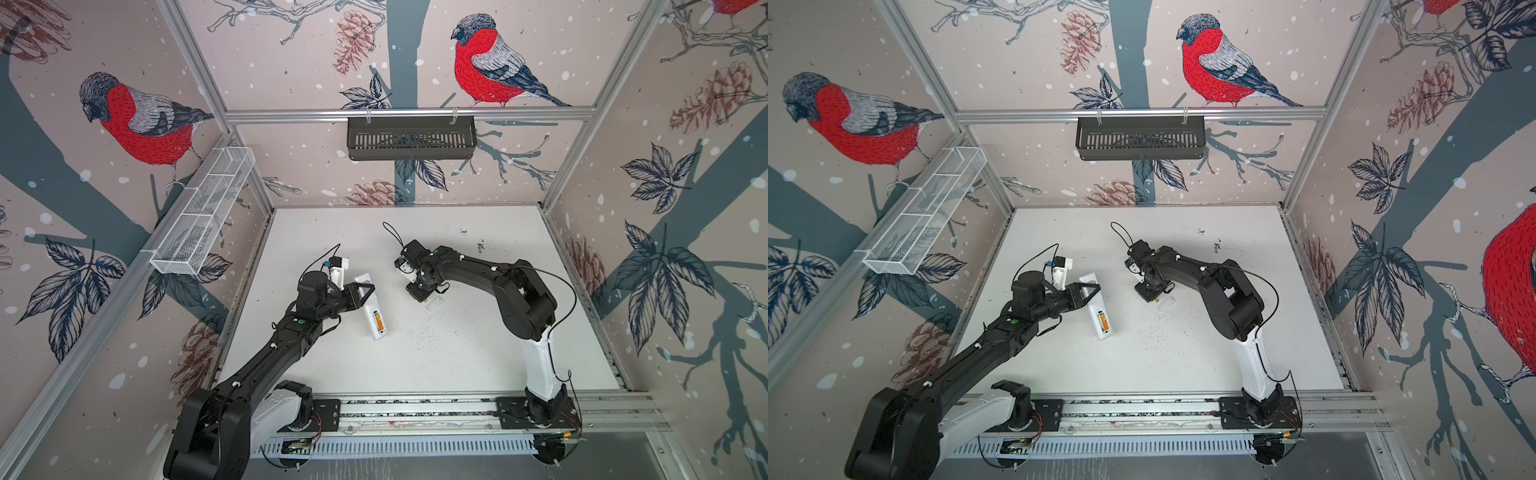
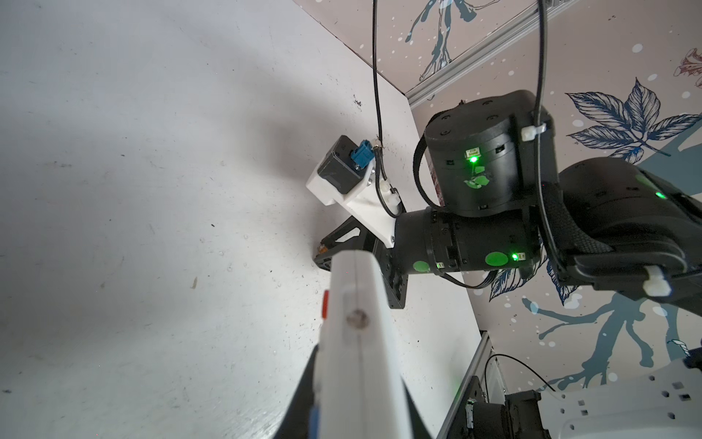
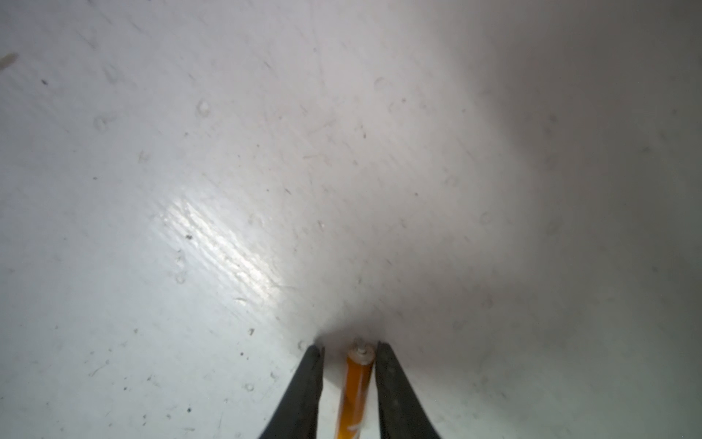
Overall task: Load the batteries into the remote control
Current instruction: 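Grasp the third orange battery upright with the right gripper and lift it, then carry the battery with the right gripper toward the remote held by the left gripper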
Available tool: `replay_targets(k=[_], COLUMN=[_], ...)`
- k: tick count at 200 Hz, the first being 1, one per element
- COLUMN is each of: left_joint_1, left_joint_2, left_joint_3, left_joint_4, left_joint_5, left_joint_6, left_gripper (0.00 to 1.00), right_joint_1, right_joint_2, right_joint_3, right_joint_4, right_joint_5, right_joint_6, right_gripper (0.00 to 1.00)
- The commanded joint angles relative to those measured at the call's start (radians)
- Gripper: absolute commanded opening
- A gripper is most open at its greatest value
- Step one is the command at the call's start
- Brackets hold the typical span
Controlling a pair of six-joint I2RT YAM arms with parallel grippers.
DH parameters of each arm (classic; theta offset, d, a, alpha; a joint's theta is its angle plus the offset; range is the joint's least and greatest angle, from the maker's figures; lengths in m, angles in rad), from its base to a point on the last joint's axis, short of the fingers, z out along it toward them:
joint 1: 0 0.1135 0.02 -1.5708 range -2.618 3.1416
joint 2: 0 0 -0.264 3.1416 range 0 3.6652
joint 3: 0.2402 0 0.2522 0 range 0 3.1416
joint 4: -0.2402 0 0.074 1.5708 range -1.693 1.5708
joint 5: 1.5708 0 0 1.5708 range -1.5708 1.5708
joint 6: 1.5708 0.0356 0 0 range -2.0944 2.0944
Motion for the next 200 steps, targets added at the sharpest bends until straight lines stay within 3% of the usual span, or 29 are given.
replay_targets(k=[1, 81, 115, 160, 200], left_joint_1=[0.002, 0.003, 0.004, 0.015, 0.022], left_joint_2=[-0.006, -0.013, 0.004, 0.060, 0.086], left_joint_3=[-0.004, -0.009, 0.008, 0.019, 0.029], left_joint_4=[0.055, 0.064, 0.065, 0.136, 0.159], left_joint_5=[0.006, 0.004, 0.009, 0.084, 0.122], left_joint_6=[0.009, 0.005, -0.002, -0.055, -0.087], left_gripper=[0.00, 0.00, 0.00, 0.00, 0.00], right_joint_1=[0.003, 0.017, 0.032, 0.112, 0.195], right_joint_2=[0.014, -0.013, -0.116, -0.322, -0.485], right_joint_3=[0.021, 0.027, -0.044, -0.270, -0.445], right_joint_4=[-0.045, -0.052, 0.092, 0.409, 0.657], right_joint_5=[0.013, 0.044, -0.009, -0.118, -0.117], right_joint_6=[0.017, 0.040, 0.036, 0.038, 0.097], right_gripper=[0.26, 0.16, 0.12, 0.12, 0.12])
